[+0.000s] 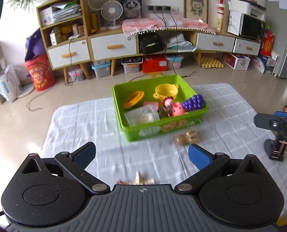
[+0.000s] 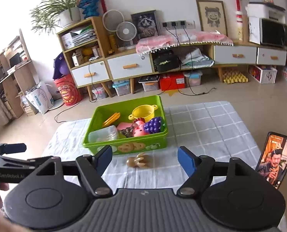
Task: Organize rigid objects
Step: 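Withdraw both grippers from the bin back over the table, then move the left gripper to the starfish and crab while the right approaches the tan toy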
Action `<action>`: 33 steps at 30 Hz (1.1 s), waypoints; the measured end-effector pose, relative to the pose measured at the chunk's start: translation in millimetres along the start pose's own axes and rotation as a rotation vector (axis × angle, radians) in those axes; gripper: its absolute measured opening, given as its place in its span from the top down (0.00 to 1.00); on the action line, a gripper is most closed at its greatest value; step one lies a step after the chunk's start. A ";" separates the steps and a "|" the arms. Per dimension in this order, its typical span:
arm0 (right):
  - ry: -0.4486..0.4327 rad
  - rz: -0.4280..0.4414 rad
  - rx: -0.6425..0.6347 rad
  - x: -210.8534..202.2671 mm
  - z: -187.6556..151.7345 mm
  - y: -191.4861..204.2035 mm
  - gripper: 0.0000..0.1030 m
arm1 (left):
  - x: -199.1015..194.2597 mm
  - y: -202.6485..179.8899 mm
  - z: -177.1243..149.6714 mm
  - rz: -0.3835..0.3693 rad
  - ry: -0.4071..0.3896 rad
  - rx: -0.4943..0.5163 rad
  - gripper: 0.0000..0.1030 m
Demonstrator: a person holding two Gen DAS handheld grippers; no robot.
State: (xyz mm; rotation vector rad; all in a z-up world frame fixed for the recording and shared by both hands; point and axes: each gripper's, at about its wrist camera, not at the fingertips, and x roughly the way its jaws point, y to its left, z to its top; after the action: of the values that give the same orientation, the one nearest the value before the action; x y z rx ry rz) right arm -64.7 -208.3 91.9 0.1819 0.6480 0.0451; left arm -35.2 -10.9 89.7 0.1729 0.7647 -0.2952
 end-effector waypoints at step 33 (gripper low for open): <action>0.021 0.078 -0.198 -16.2 -52.2 32.0 0.32 | -36.5 42.0 -68.9 -0.053 -0.008 -0.162 0.02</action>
State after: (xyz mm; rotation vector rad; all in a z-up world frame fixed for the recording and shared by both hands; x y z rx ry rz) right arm -108.7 -170.3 66.5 0.0151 0.6528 0.1855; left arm -91.6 54.0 68.4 -0.0012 0.7821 -0.2824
